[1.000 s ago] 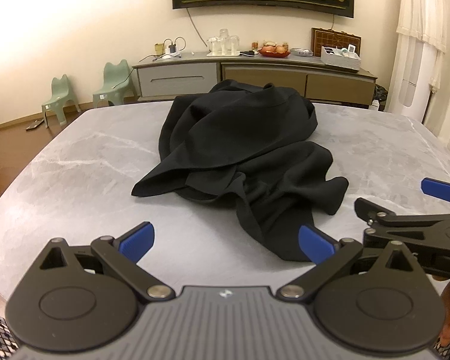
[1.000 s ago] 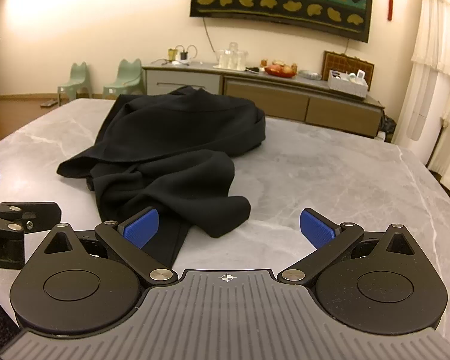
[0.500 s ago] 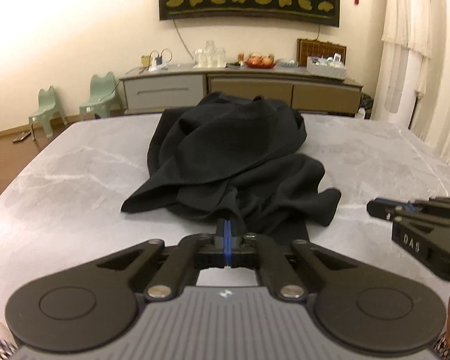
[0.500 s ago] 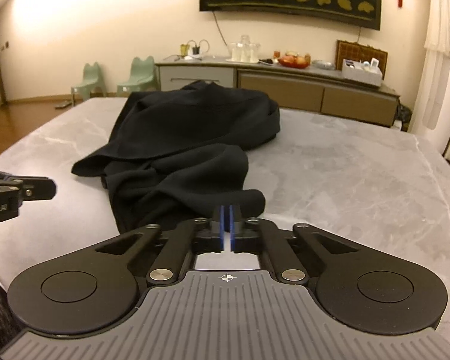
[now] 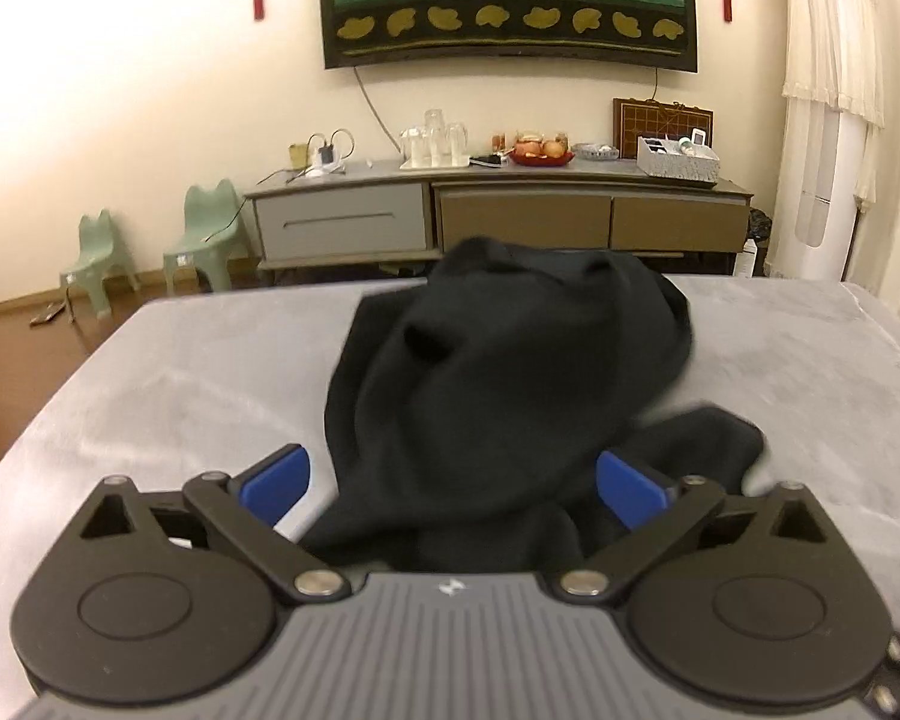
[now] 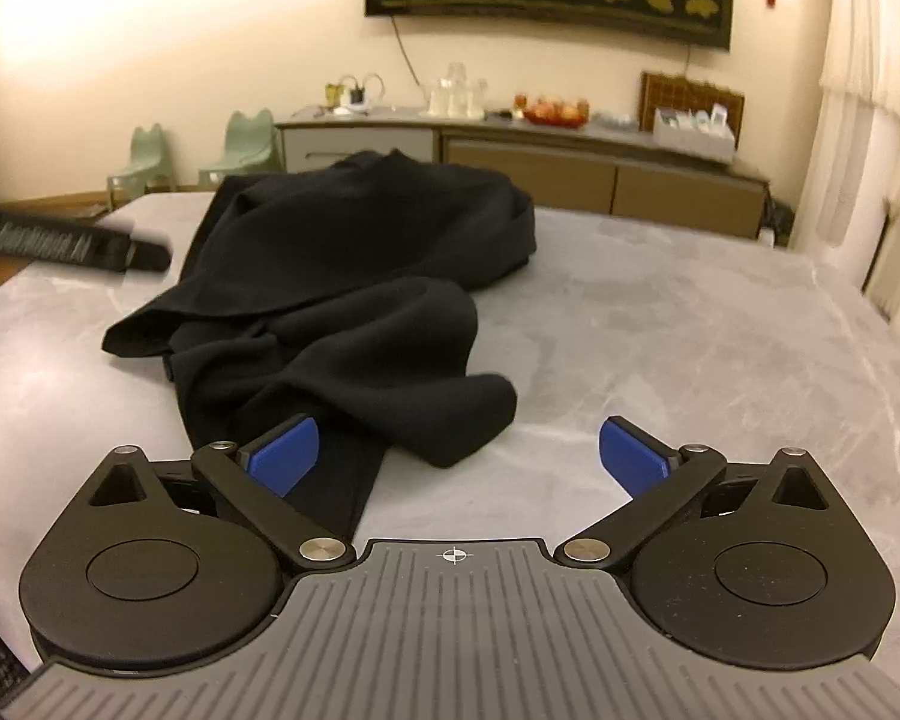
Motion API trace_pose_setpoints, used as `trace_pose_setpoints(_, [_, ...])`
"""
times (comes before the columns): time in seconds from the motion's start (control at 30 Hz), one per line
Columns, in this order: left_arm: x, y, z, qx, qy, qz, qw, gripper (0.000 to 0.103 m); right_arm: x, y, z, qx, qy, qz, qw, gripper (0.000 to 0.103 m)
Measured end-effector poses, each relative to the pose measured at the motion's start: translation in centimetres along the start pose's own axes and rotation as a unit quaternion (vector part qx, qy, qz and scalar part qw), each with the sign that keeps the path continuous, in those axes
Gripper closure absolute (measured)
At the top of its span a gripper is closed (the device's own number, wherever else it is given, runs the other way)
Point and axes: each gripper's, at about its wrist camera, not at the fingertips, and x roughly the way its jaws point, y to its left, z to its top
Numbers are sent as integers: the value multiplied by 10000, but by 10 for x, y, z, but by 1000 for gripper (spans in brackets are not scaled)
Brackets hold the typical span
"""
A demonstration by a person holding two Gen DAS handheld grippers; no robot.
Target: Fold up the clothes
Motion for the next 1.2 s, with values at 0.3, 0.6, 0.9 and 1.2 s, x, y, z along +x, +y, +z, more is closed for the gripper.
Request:
trace_pose_setpoints(0.3, [52,95,18,-2034,202,-1042,9733,0,42,-25,83,1184,-286,426,9916,1])
trace_pose_setpoints(0.6, [62,142,32,-2401,221,-628,9685,0,209,37,182,1071,573,581,9909,45])
trace_pose_setpoints(0.9, [33,160,30,-2632,-101,-232,9644,0,69,51,227,23,-1234,1861,9748,98])
trace_pose_setpoints(1.2, [35,129,21,-2252,217,-641,9720,0,48,62,67,-1346,277,1815,9737,76])
